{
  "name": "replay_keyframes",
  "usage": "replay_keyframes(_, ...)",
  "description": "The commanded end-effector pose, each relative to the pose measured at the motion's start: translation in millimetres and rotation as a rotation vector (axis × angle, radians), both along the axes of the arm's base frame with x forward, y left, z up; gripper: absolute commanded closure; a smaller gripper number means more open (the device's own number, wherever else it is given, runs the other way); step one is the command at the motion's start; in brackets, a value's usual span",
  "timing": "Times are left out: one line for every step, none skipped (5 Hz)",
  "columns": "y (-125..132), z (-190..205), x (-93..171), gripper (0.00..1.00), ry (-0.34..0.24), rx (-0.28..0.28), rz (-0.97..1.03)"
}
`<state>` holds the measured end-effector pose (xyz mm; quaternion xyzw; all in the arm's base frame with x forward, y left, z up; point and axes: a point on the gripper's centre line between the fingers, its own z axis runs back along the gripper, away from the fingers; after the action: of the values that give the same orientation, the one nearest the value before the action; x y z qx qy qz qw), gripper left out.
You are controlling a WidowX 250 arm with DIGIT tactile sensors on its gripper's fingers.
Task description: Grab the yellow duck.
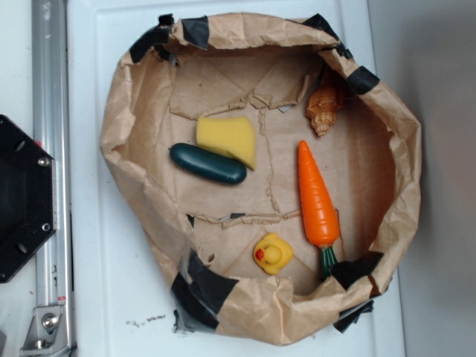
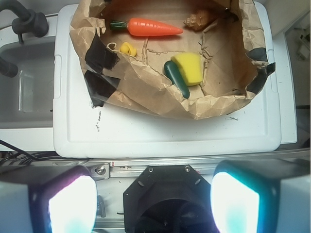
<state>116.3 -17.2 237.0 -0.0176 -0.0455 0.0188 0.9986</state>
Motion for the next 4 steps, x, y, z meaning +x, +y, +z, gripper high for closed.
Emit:
replay_keyframes(0, 0, 0, 0.0, 0.0, 0.0, 0.0)
replay_keyframes(9, 0, 42, 0.0, -0.018, 0.007, -0.035)
replay_keyframes(8, -13, 70, 0.0, -0.04, -0.009, -0.159)
replay_keyframes(7, -35, 94, 0.0, -0.062, 0.021, -0.319)
